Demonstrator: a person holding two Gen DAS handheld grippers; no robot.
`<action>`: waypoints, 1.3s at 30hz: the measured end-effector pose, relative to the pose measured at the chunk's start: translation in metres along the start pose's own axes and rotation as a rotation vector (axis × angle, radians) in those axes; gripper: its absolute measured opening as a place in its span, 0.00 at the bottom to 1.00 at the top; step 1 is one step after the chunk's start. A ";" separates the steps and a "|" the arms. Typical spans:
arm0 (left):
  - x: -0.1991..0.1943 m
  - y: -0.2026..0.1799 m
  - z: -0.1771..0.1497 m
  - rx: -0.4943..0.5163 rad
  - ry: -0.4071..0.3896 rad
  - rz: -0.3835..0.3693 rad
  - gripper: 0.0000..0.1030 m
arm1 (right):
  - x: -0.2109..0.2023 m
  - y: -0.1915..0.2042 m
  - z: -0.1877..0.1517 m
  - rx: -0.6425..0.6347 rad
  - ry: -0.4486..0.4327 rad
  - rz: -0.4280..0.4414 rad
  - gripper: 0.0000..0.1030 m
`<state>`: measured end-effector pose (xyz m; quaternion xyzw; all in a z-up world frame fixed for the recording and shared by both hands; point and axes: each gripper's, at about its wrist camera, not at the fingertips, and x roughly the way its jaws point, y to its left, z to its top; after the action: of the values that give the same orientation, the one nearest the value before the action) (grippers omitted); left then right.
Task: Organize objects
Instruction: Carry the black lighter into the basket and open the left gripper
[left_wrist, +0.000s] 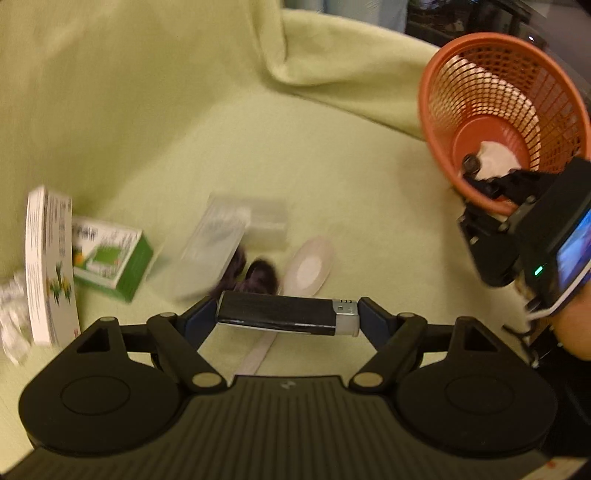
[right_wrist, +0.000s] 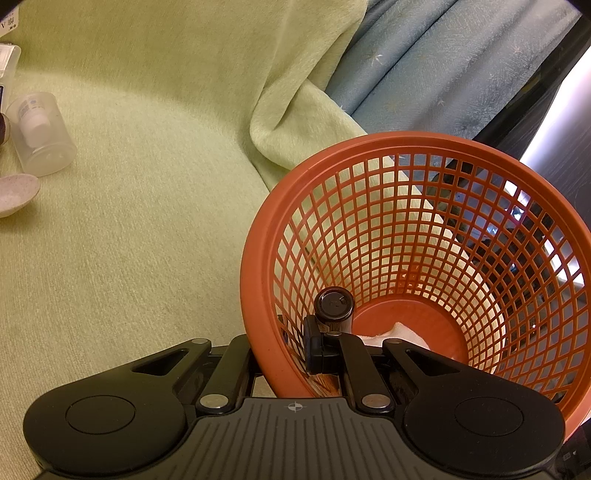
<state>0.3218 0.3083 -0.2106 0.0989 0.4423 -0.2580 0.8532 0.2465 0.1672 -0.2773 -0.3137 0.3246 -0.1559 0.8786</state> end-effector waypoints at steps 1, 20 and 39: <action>-0.003 -0.003 0.006 0.010 -0.008 -0.003 0.76 | 0.000 0.000 0.000 0.001 0.000 0.000 0.04; -0.018 -0.080 0.124 0.109 -0.149 -0.182 0.76 | 0.000 0.000 -0.001 0.004 -0.001 0.001 0.04; 0.030 -0.174 0.173 0.166 -0.157 -0.365 0.82 | -0.006 0.001 0.000 0.019 -0.006 0.006 0.04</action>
<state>0.3662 0.0816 -0.1229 0.0666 0.3625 -0.4508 0.8130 0.2420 0.1706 -0.2751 -0.3047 0.3213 -0.1552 0.8831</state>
